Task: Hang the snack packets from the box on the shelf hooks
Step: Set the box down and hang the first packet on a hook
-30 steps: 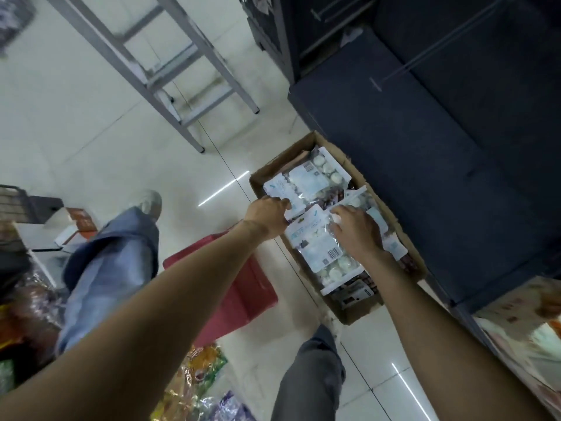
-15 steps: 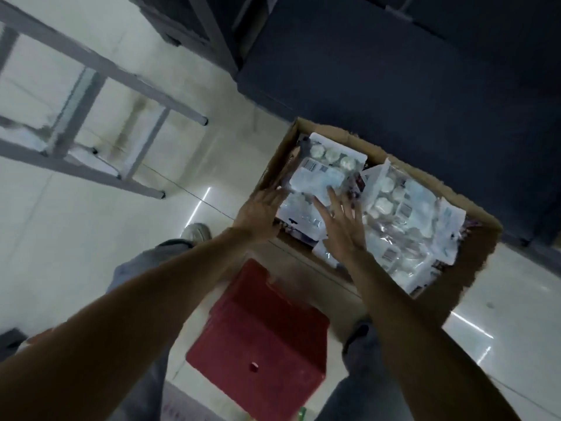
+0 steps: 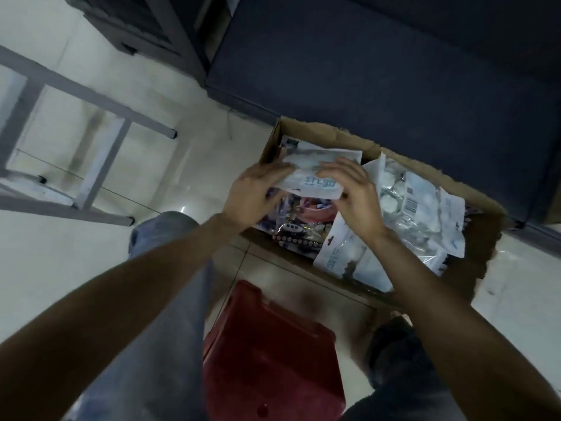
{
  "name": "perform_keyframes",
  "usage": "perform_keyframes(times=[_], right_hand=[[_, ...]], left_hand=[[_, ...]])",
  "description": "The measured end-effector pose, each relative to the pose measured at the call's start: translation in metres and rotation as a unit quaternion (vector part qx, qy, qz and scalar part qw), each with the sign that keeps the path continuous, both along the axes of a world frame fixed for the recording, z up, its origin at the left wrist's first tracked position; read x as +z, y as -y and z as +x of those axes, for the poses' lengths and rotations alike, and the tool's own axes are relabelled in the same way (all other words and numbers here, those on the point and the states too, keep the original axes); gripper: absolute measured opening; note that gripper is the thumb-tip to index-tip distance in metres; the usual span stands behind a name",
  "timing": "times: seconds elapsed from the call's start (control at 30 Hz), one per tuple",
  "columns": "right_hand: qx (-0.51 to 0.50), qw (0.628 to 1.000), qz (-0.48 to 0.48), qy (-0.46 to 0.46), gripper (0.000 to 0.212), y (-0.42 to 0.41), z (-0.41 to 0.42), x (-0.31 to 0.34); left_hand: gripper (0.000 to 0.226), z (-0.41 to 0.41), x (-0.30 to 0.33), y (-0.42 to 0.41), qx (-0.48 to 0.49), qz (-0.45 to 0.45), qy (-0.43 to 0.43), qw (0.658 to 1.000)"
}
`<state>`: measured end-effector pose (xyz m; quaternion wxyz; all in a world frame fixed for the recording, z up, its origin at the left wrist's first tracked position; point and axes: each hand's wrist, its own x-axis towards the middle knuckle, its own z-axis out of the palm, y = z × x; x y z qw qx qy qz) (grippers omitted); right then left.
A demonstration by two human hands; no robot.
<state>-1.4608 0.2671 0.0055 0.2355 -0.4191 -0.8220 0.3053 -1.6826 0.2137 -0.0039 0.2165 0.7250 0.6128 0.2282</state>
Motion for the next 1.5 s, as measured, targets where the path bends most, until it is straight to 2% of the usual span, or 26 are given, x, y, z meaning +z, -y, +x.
perform_keyframes(times=[0.13,0.23,0.3,0.4,0.53,0.67,0.77,0.97,1.03,1.13,1.23,1.33,1.5], right_hand=[[-0.109,0.983,-0.127,-0.078,0.019,-0.020,0.000,0.047],[-0.178,0.960,-0.188,-0.110,0.024,-0.026,0.003,0.072],[-0.204,0.953,-0.197,-0.105,0.026,-0.027,0.006,0.078],[-0.237,0.950,-0.180,-0.089,0.022,-0.023,0.012,0.078],[-0.241,0.959,-0.122,-0.087,0.023,-0.006,0.012,0.089],[-0.204,0.963,-0.112,-0.135,0.019,0.012,0.010,0.117],[-0.169,0.964,-0.102,-0.177,0.025,0.019,0.005,0.137],[-0.177,0.967,-0.001,-0.184,0.028,-0.014,-0.030,0.162],[-0.164,0.970,0.011,-0.176,0.014,-0.032,-0.053,0.166],[-0.169,0.971,0.009,-0.171,0.009,-0.055,-0.092,0.163],[-0.186,0.969,-0.021,-0.161,0.016,-0.081,-0.127,0.148],[-0.235,0.962,-0.047,-0.128,0.024,-0.115,-0.151,0.135],[-0.283,0.956,-0.024,-0.078,0.024,-0.168,-0.182,0.121]], left_hand=[[0.020,-0.001,0.046,-0.046,0.103,-0.050,0.206,0.972],[0.023,0.010,0.073,-0.066,0.143,-0.079,0.302,0.939],[0.023,0.020,0.082,-0.069,0.144,-0.103,0.361,0.916],[0.021,0.033,0.086,-0.066,0.141,-0.127,0.402,0.896],[0.018,0.041,0.096,-0.047,0.136,-0.107,0.413,0.894],[0.010,0.035,0.131,-0.027,0.134,-0.076,0.414,0.897],[0.008,0.026,0.159,-0.021,0.133,-0.052,0.417,0.898],[0.009,-0.025,0.198,-0.037,0.106,0.013,0.345,0.933],[0.006,-0.045,0.198,-0.046,0.129,0.020,0.350,0.928],[0.012,-0.071,0.185,-0.069,0.198,0.010,0.376,0.905],[0.022,-0.092,0.159,-0.099,0.266,-0.011,0.425,0.865],[0.018,-0.103,0.134,-0.131,0.307,-0.023,0.452,0.837],[0.013,-0.122,0.115,-0.184,0.310,0.044,0.433,0.845]])
